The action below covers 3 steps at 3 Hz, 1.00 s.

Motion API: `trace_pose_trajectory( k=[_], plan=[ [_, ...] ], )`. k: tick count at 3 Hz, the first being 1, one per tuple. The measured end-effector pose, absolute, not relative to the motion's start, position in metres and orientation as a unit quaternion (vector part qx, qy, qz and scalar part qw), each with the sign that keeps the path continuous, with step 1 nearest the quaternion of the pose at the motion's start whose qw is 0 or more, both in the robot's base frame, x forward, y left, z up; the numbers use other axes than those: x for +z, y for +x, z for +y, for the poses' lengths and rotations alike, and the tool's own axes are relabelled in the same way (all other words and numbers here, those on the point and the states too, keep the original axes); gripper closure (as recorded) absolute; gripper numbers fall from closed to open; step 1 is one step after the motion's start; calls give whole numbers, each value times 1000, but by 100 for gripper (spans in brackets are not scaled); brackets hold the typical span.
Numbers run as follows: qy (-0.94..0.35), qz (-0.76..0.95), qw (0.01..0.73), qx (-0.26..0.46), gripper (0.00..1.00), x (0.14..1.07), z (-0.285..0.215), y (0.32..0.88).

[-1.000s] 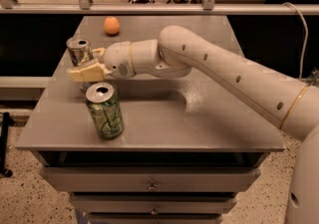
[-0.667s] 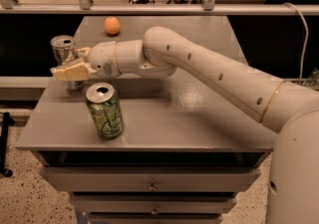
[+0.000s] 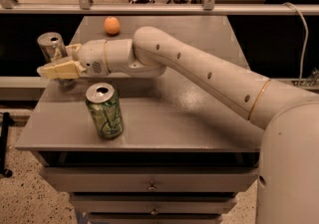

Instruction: Pick redbull can

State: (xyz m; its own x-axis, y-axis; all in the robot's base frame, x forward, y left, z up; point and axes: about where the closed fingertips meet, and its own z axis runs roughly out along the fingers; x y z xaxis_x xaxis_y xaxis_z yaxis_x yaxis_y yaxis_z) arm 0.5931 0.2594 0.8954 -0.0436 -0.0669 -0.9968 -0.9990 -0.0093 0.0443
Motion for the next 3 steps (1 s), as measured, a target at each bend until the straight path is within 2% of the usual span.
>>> trace_pose_trajectory(
  k=[1,3],
  plan=[
    [-507,520,478,494,19,900,256,595],
    [-505,525,490,479,64,907,229,602]
  ],
)
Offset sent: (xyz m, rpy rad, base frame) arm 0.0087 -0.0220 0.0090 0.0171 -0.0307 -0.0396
